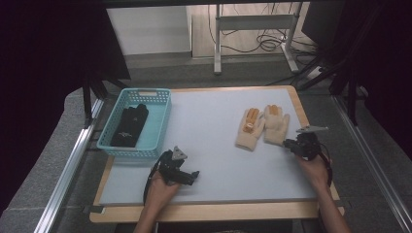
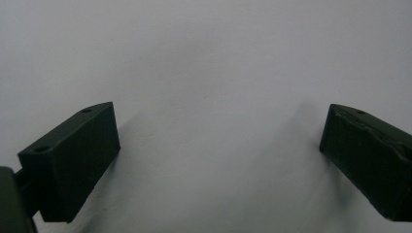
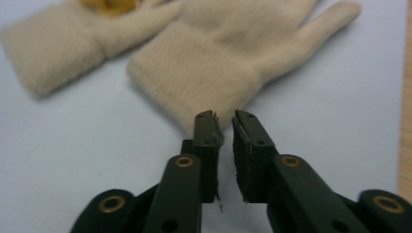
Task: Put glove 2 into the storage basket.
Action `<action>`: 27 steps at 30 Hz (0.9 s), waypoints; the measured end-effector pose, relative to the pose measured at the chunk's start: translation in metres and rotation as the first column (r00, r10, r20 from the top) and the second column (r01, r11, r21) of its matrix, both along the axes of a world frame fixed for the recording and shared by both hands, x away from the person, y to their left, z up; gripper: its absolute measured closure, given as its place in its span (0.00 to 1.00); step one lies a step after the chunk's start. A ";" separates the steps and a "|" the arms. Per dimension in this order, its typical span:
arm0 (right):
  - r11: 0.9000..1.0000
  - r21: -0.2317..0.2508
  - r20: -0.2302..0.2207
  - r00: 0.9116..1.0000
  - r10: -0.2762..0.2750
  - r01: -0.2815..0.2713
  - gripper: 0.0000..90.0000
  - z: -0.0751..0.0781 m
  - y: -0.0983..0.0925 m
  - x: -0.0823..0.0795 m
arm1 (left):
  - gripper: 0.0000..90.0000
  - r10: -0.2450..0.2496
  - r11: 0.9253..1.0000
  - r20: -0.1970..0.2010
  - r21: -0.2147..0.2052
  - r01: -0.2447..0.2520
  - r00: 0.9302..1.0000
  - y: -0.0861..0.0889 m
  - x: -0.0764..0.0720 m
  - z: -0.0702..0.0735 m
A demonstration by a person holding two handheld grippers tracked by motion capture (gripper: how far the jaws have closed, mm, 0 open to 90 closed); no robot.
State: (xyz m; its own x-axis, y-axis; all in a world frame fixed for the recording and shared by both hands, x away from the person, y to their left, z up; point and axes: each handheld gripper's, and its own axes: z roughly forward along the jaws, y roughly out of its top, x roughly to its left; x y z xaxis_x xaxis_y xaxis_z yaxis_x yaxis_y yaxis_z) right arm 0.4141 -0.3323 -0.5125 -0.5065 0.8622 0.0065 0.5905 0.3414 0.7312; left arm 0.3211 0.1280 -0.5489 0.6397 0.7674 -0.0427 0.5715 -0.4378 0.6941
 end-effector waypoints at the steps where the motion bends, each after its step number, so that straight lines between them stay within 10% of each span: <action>1: 1.000 0.015 0.003 1.000 -0.007 0.007 0.83 0.001 -0.003 0.002 | 0.01 0.002 1.000 -0.001 -0.001 -0.002 1.000 0.000 0.000 0.000; 19: 1.000 0.013 0.042 0.999 0.019 -0.020 0.37 0.011 0.031 0.084 | 0.01 -0.002 1.000 0.000 0.000 0.002 1.000 0.000 0.000 0.000; 24: 0.996 -0.084 0.018 0.999 0.043 -0.042 0.36 -0.001 0.043 0.090 | 0.01 0.001 1.000 -0.001 -0.001 -0.001 1.000 0.000 0.000 0.000; 27: 0.997 -0.061 0.005 0.999 0.047 -0.046 0.48 -0.005 0.043 0.089 | 0.01 -0.001 1.000 0.000 0.000 0.001 1.000 0.000 0.000 0.000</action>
State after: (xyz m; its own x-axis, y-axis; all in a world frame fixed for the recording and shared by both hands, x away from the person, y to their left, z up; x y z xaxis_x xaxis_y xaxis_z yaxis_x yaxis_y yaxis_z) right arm 0.5030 -0.2894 -0.5177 -0.5458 0.8365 -0.0487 0.5687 0.4125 0.7117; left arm 0.3212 0.1281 -0.5489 0.6403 0.7669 -0.0430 0.5715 -0.4382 0.6938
